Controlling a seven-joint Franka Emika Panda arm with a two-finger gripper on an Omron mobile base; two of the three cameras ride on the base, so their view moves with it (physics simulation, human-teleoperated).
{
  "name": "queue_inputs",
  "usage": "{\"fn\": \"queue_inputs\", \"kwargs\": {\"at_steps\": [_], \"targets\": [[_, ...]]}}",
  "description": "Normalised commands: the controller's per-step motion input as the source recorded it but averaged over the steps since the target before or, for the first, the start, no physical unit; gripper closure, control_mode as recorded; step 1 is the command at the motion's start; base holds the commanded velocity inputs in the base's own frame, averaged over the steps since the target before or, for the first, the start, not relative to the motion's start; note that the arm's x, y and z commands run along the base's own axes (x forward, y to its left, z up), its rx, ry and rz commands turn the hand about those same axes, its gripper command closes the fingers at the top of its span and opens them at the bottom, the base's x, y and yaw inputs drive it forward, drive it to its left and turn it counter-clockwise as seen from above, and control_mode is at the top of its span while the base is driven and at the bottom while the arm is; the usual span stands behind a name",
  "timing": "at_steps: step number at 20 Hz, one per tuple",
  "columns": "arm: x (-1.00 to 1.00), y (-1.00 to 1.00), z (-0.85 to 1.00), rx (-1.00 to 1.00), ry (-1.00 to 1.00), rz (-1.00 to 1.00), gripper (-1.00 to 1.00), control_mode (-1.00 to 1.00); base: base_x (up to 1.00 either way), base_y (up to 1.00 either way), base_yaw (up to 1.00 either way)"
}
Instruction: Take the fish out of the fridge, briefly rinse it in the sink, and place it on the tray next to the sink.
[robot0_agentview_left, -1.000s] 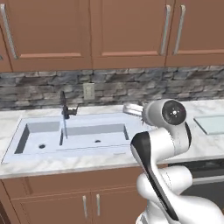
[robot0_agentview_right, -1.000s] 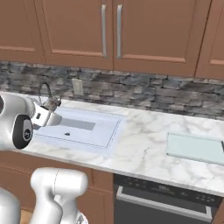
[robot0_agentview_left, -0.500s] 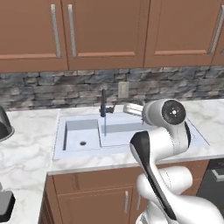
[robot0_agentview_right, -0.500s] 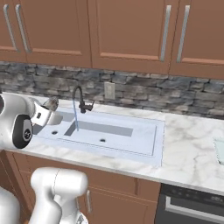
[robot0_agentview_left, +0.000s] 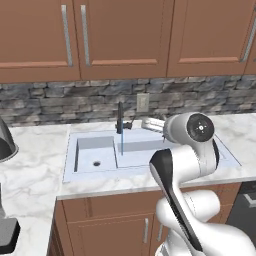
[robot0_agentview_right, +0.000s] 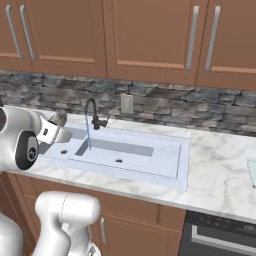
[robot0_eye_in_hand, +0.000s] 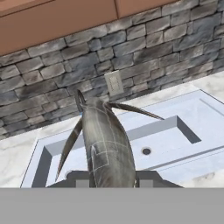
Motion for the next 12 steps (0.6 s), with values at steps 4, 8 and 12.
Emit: {"fn": "queue_inputs", "kwargs": {"at_steps": [4,8,12], "targets": [[0.0,0.0,0.0,0.0,0.0,0.0,1.0,1.0,0.16,-0.06,0.0],[0.0,-0.2,-0.01,0.05,0.01,0.01,1.0,-1.0,0.02,0.0,0.0],[0.0,-0.95,0.0,0.3,0.08,0.13,1.0,-1.0,0.0,0.0,0.0]]}}
